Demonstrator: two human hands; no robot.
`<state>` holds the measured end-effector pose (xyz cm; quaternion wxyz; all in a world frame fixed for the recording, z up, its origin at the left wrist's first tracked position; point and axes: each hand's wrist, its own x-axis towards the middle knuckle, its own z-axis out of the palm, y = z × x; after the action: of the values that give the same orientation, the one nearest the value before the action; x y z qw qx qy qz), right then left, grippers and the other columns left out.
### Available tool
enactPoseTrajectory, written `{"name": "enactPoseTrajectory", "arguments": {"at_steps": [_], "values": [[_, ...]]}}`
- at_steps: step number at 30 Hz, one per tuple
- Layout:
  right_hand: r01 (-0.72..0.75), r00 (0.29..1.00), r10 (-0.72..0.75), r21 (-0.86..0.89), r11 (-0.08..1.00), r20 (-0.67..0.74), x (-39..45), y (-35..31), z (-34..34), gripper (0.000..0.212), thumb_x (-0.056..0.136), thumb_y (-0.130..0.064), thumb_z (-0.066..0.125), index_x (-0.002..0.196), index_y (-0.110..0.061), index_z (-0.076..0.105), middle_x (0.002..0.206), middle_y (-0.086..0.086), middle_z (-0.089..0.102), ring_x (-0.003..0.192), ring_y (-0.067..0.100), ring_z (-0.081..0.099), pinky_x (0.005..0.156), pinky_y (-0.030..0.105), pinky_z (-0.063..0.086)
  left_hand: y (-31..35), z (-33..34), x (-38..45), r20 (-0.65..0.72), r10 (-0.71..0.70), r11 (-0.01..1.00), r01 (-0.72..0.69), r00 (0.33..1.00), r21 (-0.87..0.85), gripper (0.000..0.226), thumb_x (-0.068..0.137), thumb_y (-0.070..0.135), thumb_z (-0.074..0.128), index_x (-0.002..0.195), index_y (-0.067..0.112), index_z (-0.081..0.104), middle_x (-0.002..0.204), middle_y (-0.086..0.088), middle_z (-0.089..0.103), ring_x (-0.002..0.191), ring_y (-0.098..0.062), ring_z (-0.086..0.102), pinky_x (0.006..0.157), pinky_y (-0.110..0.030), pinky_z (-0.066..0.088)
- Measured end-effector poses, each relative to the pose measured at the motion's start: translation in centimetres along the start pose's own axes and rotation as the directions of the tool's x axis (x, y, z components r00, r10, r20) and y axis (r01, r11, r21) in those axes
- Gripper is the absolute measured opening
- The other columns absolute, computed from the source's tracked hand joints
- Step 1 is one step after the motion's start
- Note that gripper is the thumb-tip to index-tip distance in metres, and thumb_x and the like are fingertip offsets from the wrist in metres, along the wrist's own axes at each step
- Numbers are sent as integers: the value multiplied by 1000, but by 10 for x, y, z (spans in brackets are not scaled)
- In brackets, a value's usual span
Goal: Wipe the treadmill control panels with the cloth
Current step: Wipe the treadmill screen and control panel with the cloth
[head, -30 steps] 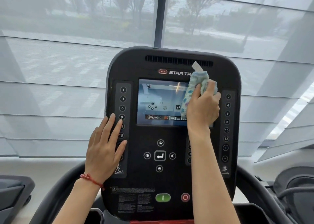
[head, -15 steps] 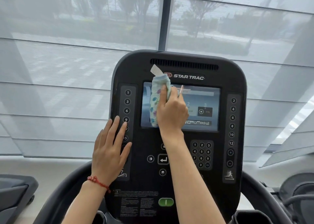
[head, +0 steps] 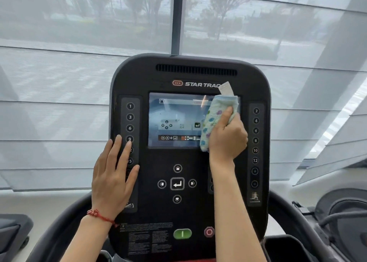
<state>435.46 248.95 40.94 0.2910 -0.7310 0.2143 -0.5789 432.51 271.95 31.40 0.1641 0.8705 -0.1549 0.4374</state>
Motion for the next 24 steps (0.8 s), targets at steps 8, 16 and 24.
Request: {"name": "enactPoseTrajectory", "arguments": {"at_steps": [8,16,24], "values": [[288,949,-290,29,957,123,-56,-65,27,39,90,-32,44,62,-9,58,49,4,56,35,19,54,32,18,36,-2,0,-1,21,-4,1000,4,1000,10,51,95,34,37,138,7,38,146,-15,34,134,-33,31,103,-45,32],[321,947,-320,-49,946,39,-15,-16,12,49,96,-35,35,62,-6,55,48,7,55,32,20,50,35,16,29,-1,-1,-1,31,-13,1000,13,999,6,51,95,33,38,138,6,41,146,-14,34,134,-32,31,103,-47,32],[128,992,-129,-126,984,6,36,41,-14,47,95,-35,35,80,1,61,69,21,65,54,36,61,47,32,44,2,-3,-1,96,-48,999,47,994,20,54,94,37,35,140,9,36,148,-13,30,136,-32,27,102,-50,33]]}}
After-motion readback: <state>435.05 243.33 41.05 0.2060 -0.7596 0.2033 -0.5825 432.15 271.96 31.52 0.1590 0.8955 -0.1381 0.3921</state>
